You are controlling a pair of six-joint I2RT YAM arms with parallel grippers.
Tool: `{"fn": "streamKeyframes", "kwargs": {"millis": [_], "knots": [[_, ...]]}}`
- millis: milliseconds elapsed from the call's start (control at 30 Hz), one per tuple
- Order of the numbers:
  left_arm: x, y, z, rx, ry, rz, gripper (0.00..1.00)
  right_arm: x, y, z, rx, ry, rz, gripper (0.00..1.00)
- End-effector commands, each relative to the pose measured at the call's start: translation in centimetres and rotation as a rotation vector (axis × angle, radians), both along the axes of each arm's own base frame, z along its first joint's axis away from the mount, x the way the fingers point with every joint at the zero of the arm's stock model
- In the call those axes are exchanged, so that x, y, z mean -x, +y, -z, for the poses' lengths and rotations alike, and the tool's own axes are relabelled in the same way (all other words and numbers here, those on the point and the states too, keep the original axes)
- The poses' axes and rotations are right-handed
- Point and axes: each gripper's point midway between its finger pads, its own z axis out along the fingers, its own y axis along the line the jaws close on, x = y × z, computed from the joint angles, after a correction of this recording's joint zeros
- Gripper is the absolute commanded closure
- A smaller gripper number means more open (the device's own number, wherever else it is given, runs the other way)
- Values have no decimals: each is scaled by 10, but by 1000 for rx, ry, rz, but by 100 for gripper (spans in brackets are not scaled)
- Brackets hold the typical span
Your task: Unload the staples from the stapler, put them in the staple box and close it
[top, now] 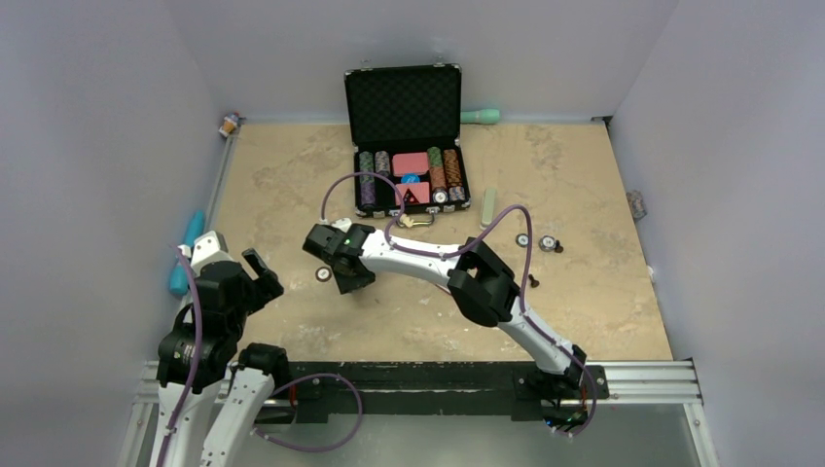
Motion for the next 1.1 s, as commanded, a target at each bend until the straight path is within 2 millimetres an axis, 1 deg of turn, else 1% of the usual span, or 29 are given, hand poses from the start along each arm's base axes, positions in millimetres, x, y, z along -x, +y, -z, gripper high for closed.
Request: {"fn": "streamKeyframes", "kwargs": {"millis": [0, 100, 333, 800, 900, 1067], "knots": [[-5, 1, -6, -10, -35, 3, 18, -3, -2, -2, 6, -18, 3, 61], [-5, 1, -6, -9, -36, 1, 18, -2, -2, 3, 12, -13, 3, 63], [-4, 2, -6, -10, -36, -1, 18, -4, -2, 5, 18, -22, 3, 69], [-4, 2, -6, -11, -35, -4, 18, -3, -11, 22, 52, -8, -8, 71], [-4, 2, -6, -11, -36, -4, 18, -5, -13, 26, 53, -6, -5, 71], [-4, 3, -6, -12, -34, -7, 18, -9, -13, 27, 47, -8, -1, 72]]}}
